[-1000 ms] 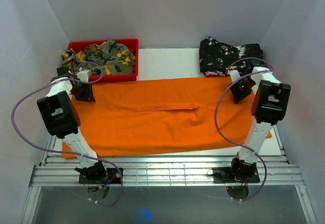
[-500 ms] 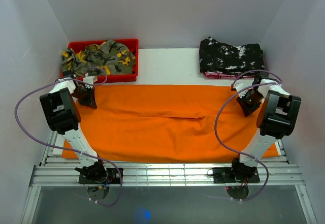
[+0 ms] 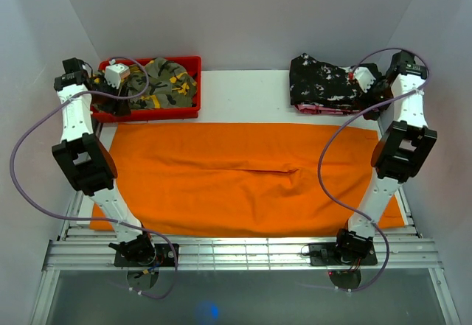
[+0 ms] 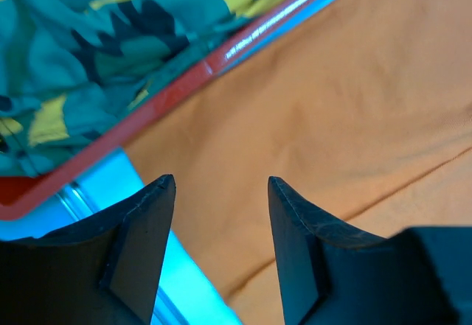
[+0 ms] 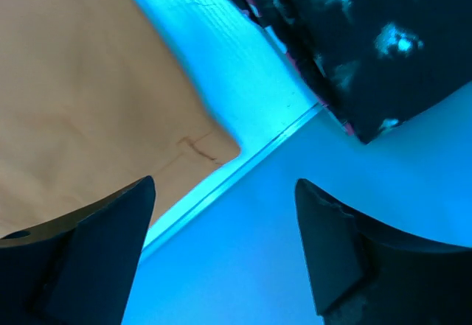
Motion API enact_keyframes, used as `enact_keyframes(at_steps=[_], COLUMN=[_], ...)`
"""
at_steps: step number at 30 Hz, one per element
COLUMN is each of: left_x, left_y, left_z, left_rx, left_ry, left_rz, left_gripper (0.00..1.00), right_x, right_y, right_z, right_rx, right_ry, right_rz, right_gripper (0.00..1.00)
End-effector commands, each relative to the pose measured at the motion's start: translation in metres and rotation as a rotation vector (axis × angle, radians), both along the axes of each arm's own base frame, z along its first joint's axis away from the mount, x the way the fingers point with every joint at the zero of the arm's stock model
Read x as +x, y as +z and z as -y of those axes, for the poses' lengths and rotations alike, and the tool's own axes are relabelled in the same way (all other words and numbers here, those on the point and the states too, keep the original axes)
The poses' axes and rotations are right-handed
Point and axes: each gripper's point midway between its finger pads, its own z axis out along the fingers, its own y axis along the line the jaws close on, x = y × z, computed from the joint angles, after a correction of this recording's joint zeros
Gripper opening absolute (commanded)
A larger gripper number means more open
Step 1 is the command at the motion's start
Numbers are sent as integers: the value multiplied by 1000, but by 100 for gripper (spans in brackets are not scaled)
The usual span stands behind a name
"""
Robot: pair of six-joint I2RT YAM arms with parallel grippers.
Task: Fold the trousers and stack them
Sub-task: Flatten the trousers out
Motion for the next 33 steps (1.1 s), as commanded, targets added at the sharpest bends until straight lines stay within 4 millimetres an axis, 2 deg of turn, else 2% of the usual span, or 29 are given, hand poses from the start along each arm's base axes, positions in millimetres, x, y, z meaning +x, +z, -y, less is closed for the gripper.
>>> enact_keyframes(at_steps=[1, 5, 8, 10, 14, 15, 16, 18, 19, 22, 23, 25, 29, 31, 33], left_x=[7, 19, 24, 27, 31, 32, 31, 28, 26, 26, 24, 10, -8, -6, -17], left_y=[11, 14, 20, 19, 13, 10, 7, -4, -8, -22, -28, -56, -102, -111, -128], left_z=[10, 12, 11, 11, 5, 4, 3, 2, 2, -3, -3, 1, -1, -4, 0], left_rx=[-56, -98, -139, -154, -141, -130, -120, -77, -67, -14, 11, 4, 26, 40, 45], left_ry=[-50, -35, -20, -19, -15, -22, -36, -112, -135, -216, -264, -306, -298, -269, -262], left_rz=[33, 78, 115, 116, 114, 111, 109, 113, 108, 103, 96, 7, -113, -108, -143], left_gripper=[64, 65, 67, 71, 73, 74, 74, 73, 73, 71, 70, 64, 52, 47, 46], right_x=[0, 9, 13, 10, -5, -14, -19, -35, -39, -47, -48, -50, -40, -38, -34], right_y=[-43, -66, -81, -94, -122, -130, -137, -146, -147, -144, -143, -139, -127, -122, -116], right_z=[5, 9, 6, 2, -5, -7, -8, -9, -9, -4, -2, 4, 8, 9, 9], right_rx=[7, -17, -2, 18, 50, 55, 56, 52, 50, 3, -19, -59, -91, -95, -104], right_ry=[97, 193, 243, 276, 334, 346, 375, 404, 415, 464, 493, 513, 521, 519, 520], right_rz=[-139, -143, -149, -173, -242, -277, -299, -368, -381, -386, -376, -362, -321, -308, -291], right_gripper=[80, 75, 75, 77, 76, 72, 56, 39, 25, 8, 8, 8, 8, 8, 8])
